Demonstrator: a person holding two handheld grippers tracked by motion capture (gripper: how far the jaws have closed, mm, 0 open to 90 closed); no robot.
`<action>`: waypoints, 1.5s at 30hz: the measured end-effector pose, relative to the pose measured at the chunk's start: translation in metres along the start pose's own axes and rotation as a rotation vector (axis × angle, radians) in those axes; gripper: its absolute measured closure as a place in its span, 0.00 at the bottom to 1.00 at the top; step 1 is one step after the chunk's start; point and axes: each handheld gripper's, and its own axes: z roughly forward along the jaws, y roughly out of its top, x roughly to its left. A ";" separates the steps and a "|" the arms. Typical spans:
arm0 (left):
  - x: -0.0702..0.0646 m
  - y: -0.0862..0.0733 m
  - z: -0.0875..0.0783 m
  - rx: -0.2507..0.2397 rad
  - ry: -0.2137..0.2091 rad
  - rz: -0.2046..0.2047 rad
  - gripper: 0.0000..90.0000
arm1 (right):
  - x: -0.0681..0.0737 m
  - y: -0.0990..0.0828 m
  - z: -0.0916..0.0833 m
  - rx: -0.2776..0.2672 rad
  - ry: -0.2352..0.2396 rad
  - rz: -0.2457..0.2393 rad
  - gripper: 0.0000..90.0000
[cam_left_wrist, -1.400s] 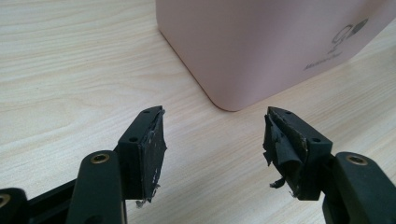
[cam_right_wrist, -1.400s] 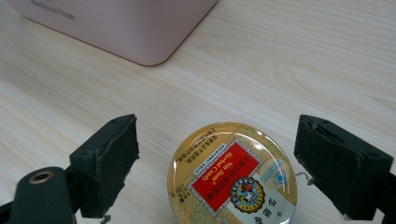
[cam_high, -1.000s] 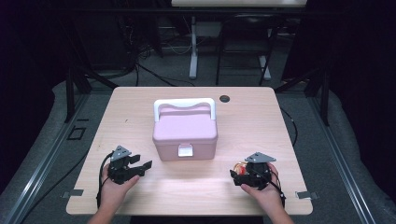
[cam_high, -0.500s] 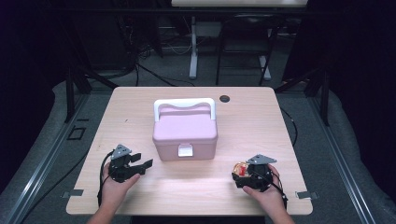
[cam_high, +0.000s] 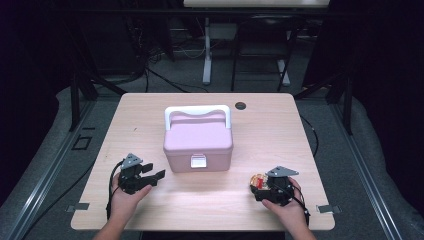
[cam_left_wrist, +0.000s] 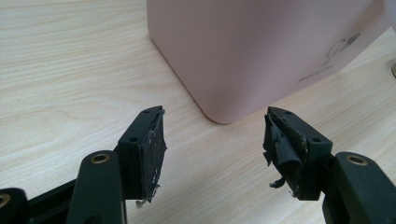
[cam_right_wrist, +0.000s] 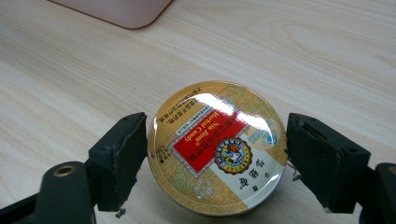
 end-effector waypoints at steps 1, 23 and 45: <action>0.000 0.000 0.000 0.001 -0.001 -0.001 0.43 | -0.001 0.000 0.000 0.000 -0.005 0.009 0.24; 0.003 0.001 -0.001 -0.003 0.003 -0.016 0.43 | -0.049 -0.010 -0.015 -0.020 -0.134 0.192 0.24; 0.008 0.005 -0.007 -0.056 -0.006 -0.079 0.50 | -0.047 -0.004 -0.031 -0.143 -0.165 0.192 0.26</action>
